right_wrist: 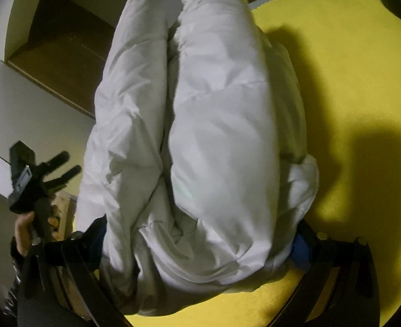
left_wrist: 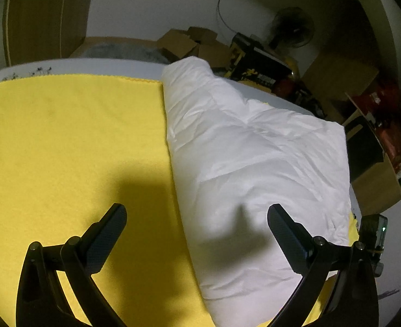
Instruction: Fold large clothes
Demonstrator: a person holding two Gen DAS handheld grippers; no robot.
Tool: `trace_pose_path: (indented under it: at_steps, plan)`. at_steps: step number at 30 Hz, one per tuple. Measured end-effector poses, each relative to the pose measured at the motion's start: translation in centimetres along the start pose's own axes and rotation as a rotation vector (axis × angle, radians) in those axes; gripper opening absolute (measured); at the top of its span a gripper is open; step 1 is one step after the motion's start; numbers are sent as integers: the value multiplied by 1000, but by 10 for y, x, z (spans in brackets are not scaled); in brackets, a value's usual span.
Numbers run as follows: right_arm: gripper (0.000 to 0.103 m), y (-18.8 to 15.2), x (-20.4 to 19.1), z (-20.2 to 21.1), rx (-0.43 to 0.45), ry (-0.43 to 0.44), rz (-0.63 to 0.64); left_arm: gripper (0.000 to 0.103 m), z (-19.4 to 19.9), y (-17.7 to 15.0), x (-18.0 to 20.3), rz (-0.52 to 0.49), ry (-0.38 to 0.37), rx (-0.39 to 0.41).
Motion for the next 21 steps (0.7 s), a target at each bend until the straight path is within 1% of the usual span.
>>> trace_pose_path:
  at_steps: [1, 2, 3, 4, 6, 8, 9, 10, 11, 13, 14, 16, 18, 19, 20, 21]
  plan:
    - [81, 1, 1, 1, 3, 13, -1, 103, -4, 2, -3, 15, -7, -10]
    - [72, -1, 4, 4, 14, 31, -4, 103, -9, 6, -7, 27, -8, -16]
    - [70, -5, 2, 6, 20, 41, -3, 103, -13, 9, -10, 36, -9, -24]
    - [67, -6, 3, 7, 26, 52, 6, 103, -19, 14, -11, 44, -26, -41]
    - [67, -10, 4, 6, 41, 74, 14, 103, -27, 25, -11, 64, -84, -62]
    - [67, -13, 5, 6, 63, 98, 44, 103, -41, 45, -9, 145, -260, -114]
    - [67, -14, 6, 6, 78, 116, 59, 103, -47, 53, -8, 191, -333, -138]
    - [67, -17, 9, 9, 85, 130, 59, 103, -55, 61, -10, 232, -381, -154]
    - [67, -23, 14, 11, 91, 144, 58, 103, -61, 69, -12, 256, -396, -165]
    - [67, -24, 17, 15, 97, 151, 74, 103, -78, 81, -19, 281, -379, -173]
    - [67, -25, 14, 11, 98, 153, 80, 103, -90, 86, -24, 278, -344, -182]
    - [67, -25, 15, 11, 104, 162, 92, 103, -107, 89, -35, 264, -243, -190]
    - [68, -23, 13, 7, 107, 163, 97, 103, -120, 88, -41, 264, -211, -213]
    - [68, -23, 13, 6, 107, 161, 101, 103, -127, 85, -41, 280, -244, -240]
    - [69, -29, 18, 8, 106, 162, 104, 103, -134, 83, -39, 316, -324, -268]
    - [69, -30, 18, 6, 106, 162, 106, 103, -137, 82, -37, 341, -385, -282]
Point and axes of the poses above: each gripper's, at about its wrist camera, not at the fingertips, and z roughly against the way its jaws point, x to its right, y to its top, the point moved 5 cm from there along -z, roughly the way its jaws point, and after that the axes turned 6 degrees about z, right-handed, at the moved point
